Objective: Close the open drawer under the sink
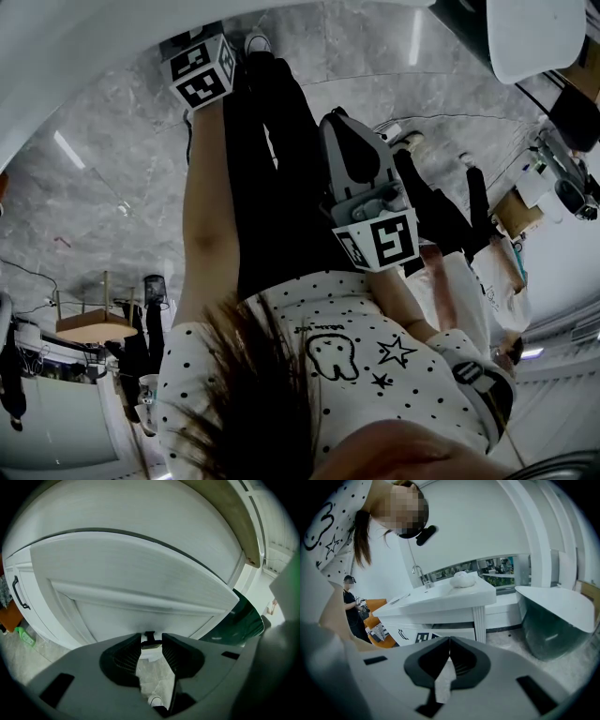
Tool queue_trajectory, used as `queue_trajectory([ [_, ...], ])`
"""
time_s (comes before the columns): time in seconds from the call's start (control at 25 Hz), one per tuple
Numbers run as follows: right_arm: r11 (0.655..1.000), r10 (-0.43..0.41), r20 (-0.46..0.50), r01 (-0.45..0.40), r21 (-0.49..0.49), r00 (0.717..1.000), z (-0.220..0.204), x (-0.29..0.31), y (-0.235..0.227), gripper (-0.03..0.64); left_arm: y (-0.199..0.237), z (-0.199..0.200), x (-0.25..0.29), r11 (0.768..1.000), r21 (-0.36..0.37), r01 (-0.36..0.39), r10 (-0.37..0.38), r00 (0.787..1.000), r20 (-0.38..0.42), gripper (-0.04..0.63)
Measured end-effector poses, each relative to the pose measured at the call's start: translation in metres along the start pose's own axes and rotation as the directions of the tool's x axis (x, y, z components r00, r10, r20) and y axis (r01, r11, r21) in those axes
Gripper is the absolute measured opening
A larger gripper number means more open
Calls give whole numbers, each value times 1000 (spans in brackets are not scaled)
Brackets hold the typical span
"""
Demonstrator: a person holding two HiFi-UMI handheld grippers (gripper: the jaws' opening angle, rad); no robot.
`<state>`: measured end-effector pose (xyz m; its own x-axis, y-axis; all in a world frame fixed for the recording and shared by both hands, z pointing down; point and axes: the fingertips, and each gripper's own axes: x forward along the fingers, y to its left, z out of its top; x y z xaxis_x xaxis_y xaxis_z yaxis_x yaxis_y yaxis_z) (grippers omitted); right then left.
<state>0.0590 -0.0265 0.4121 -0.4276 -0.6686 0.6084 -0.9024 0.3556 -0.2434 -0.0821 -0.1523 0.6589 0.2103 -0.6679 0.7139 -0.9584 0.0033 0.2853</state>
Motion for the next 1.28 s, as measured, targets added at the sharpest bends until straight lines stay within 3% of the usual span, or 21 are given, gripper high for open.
queue_trajectory([
  [1.28, 1000, -9, -11, 10, 9, 1000, -1, 7, -2, 15, 5, 13, 8, 1000, -14, 6, -5, 1000, 20, 141],
])
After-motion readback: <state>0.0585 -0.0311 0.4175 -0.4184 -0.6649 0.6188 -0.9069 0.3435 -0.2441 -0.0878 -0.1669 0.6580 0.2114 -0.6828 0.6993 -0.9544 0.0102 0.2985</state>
